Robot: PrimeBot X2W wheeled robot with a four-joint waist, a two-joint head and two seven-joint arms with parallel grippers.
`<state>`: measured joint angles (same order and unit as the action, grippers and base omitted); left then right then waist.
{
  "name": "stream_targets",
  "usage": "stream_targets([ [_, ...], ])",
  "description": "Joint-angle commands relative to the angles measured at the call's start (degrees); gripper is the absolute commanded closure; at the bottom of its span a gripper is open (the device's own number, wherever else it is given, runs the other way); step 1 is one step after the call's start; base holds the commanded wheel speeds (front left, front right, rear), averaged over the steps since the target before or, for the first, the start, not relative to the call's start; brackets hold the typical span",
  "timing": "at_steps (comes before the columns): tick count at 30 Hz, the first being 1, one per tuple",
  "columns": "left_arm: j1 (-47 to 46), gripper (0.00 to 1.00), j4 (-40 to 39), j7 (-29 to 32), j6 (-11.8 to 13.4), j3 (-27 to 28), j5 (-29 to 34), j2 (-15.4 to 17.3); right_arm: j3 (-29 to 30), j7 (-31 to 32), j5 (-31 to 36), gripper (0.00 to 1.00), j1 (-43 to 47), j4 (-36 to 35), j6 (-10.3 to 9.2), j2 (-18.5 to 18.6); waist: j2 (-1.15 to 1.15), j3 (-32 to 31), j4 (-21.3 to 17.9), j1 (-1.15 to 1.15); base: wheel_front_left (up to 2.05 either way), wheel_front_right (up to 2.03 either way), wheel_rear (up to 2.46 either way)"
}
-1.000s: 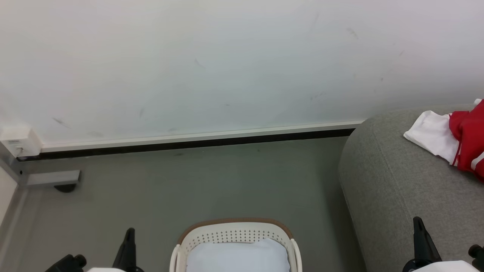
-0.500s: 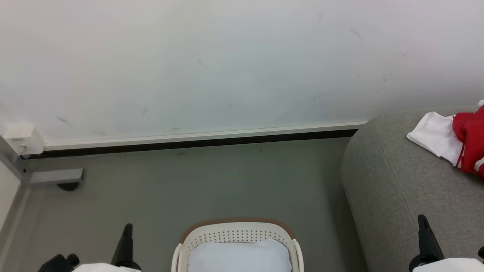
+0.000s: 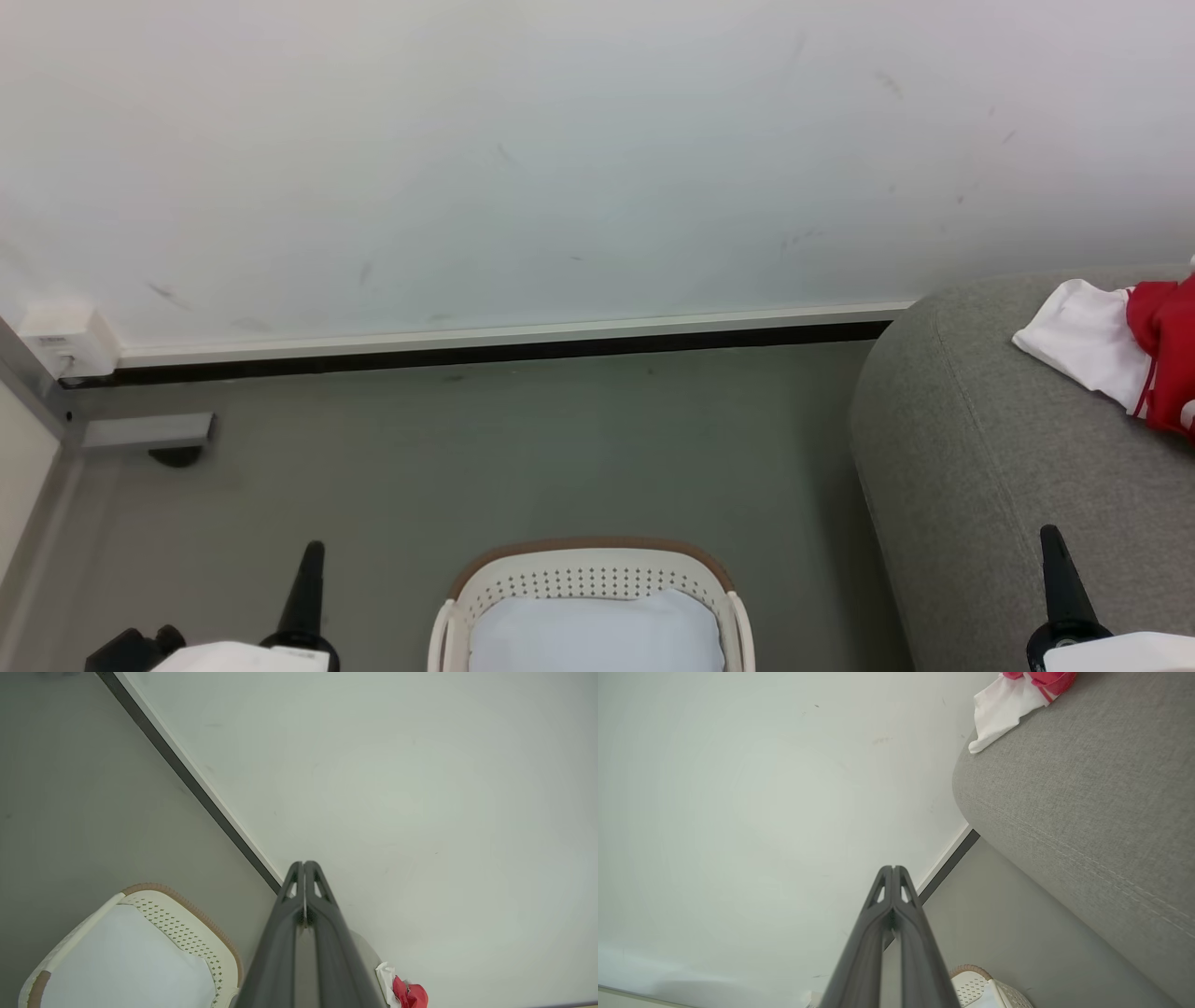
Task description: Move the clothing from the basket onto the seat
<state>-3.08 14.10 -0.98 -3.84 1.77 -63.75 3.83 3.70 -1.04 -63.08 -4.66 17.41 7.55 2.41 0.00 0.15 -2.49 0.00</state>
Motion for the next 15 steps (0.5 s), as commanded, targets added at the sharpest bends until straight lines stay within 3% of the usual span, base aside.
stream_targets([
  [1,-1.1,1.0,-0.5,0.4,-0.4,0.5,-1.9,0.1,0.3,0.4,-1.5,1.0,-1.4,-0.8,-0.06,0.5,0.0,0.0,0.1,0.0,0.0,0.0,0.0],
  [15,-1.8,1.0,-0.4,2.5,-1.4,1.8,-9.4,-0.2,1.1,2.5,-9.4,1.0,-1.5,-1.6,-0.07,0.6,0.0,0.0,0.6,0.0,0.0,0.0,0.0],
])
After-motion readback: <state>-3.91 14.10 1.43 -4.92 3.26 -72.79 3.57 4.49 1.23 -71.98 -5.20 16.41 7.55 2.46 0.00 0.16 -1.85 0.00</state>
